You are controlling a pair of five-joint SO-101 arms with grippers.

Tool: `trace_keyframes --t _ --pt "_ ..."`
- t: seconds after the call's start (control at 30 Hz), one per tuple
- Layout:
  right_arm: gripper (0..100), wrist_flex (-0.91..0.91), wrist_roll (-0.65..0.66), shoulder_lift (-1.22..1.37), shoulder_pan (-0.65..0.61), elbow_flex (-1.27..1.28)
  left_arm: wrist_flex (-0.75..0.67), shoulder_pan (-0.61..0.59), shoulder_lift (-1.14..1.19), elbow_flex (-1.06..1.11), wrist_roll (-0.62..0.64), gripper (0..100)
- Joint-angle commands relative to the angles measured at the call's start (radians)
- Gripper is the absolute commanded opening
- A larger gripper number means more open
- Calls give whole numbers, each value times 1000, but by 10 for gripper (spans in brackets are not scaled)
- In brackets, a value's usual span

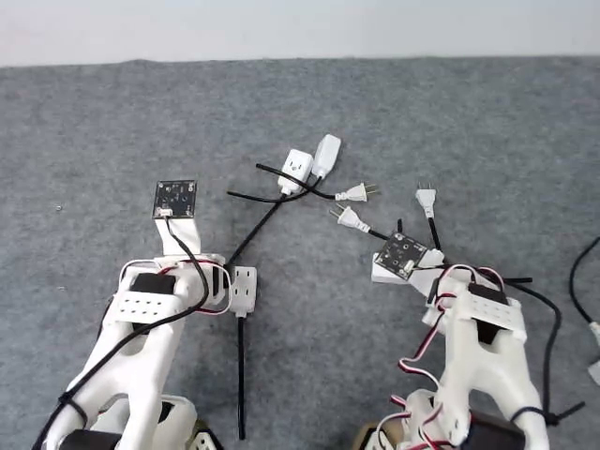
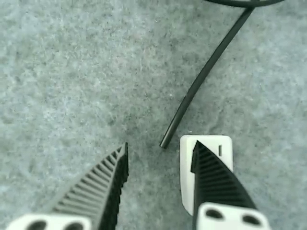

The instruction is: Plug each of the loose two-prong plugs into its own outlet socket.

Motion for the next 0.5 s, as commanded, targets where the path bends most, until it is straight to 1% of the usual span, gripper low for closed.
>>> trace_keyframes --t 0.0,0.07,0.13,0.4,0.47 --pt "84 -65 14 -22 56 -12 -20 -8 2 -45 -9 206" --pt "58 -88 14 -22 73 -12 -20 -8 2 -45 -9 205" --pt "2 -102 14 -18 79 -12 -20 -6 2 -45 -9 203" --pt "9 -96 6 -28 82 -12 -21 -8 2 -45 -8 203" --pt "9 -96 -31 -30 82 -20 -21 -8 2 -45 -8 203"
